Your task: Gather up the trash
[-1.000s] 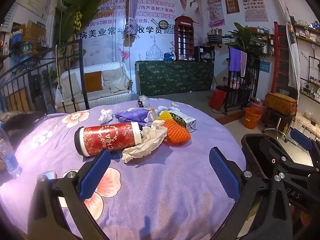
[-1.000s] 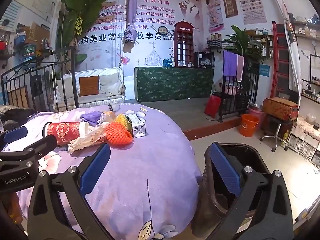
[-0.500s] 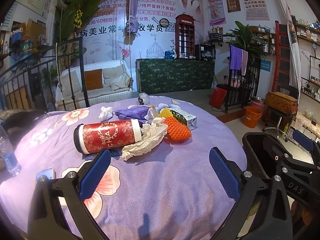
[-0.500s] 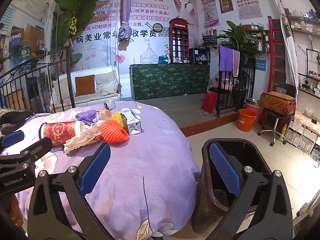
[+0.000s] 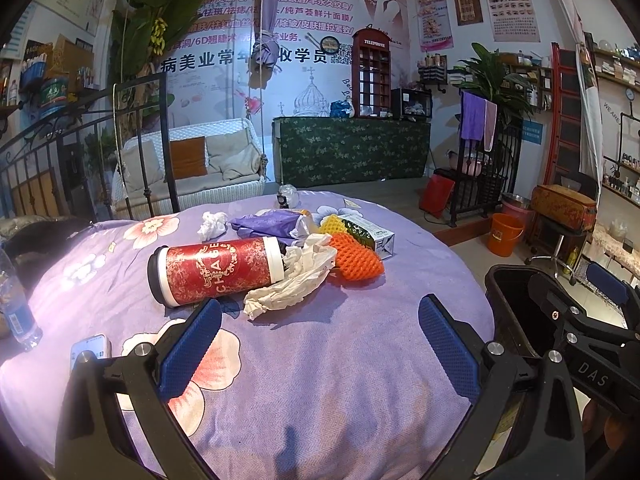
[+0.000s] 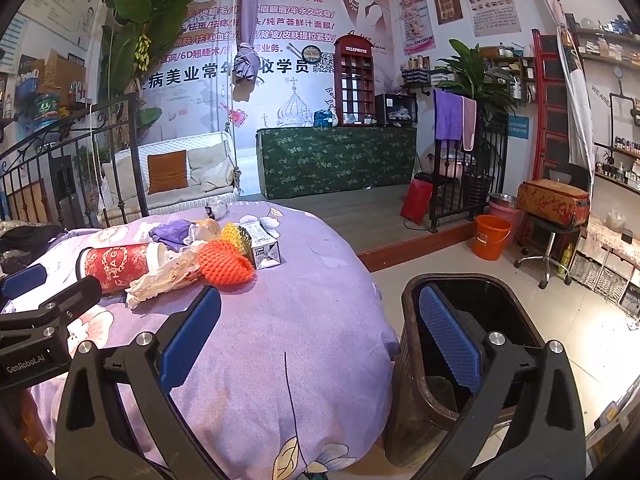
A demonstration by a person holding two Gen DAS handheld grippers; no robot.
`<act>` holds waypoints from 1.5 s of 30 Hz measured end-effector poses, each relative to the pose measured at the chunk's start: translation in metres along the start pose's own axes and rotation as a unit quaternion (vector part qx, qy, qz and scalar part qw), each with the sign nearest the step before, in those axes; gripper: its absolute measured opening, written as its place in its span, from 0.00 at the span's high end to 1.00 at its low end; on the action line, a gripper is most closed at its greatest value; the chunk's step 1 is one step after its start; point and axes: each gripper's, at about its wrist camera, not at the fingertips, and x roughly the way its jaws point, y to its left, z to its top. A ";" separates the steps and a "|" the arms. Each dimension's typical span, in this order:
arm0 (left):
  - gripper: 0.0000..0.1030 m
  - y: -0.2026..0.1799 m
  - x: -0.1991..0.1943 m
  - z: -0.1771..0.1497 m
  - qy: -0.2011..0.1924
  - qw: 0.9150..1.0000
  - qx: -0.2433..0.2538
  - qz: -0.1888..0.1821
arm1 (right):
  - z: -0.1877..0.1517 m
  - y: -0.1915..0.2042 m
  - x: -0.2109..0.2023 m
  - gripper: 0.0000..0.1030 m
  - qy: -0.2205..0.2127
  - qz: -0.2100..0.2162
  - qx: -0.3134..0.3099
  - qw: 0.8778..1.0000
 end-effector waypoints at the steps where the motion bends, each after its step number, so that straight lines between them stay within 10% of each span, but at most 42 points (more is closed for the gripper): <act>1: 0.06 0.000 0.000 0.000 0.000 1.000 0.000 0.000 | 0.000 0.000 0.000 0.05 0.000 0.000 0.001 1.000; 45: 0.06 0.005 0.002 -0.003 0.002 1.000 -0.005 -0.001 | 0.000 0.003 0.000 0.05 0.006 0.005 0.003 1.000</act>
